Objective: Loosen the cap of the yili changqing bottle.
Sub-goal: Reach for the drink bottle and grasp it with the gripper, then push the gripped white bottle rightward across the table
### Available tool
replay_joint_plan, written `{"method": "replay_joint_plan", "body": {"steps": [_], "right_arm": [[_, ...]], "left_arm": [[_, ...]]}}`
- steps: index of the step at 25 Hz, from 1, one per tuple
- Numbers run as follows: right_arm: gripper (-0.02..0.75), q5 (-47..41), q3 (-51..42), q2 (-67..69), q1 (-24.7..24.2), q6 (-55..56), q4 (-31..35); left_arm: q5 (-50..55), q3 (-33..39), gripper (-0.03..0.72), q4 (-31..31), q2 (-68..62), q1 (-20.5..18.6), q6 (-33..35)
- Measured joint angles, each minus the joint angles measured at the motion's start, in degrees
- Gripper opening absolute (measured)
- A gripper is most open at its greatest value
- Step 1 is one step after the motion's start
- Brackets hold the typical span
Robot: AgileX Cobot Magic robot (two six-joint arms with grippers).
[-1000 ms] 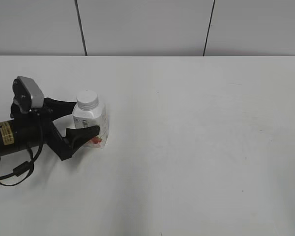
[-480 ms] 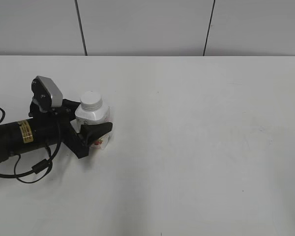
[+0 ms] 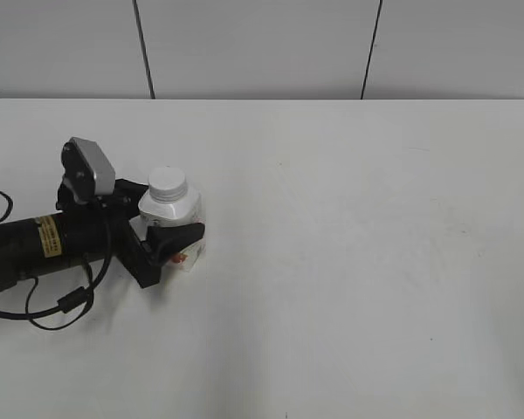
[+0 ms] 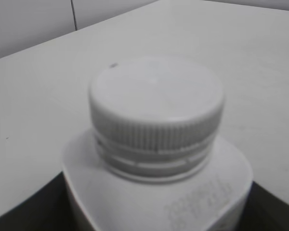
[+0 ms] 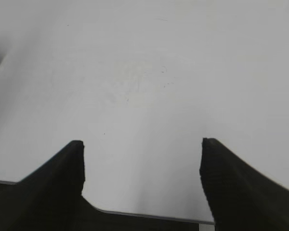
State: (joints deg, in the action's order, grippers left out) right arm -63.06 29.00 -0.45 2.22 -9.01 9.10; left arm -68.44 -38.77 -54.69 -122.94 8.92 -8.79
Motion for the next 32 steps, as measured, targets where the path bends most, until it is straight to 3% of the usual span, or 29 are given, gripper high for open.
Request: {"method": "replay_joint_plan", "body": {"steps": [5, 12, 20, 25, 32], "right_arm": [[0.587, -0.13, 2.26, 3.25, 0.00, -4.05, 0.17], [0.587, -0.96, 12.13, 20.61, 0.00, -6.24, -1.19], [0.587, -1.05, 21.20, 36.51, 3.18, -6.02, -1.30], [0.583, -2.94, 26.59, 47.17, 8.89, -5.71, -1.79], [0.516, -6.31, 38.39, 65.39, 17.95, -4.86, -2.51]], "left_arm": [[0.12, 0.00, 0.484, -0.12, 0.00, 3.14, 0.00], [0.37, 0.00, 0.484, 0.22, 0.00, 8.26, 0.00], [0.61, 0.00, 0.484, 0.23, 0.00, 9.47, 0.00], [0.61, 0.00, 0.482, 0.23, 0.00, 9.47, 0.00], [0.61, 0.00, 0.481, 0.13, 0.00, 9.47, -0.02]]}}
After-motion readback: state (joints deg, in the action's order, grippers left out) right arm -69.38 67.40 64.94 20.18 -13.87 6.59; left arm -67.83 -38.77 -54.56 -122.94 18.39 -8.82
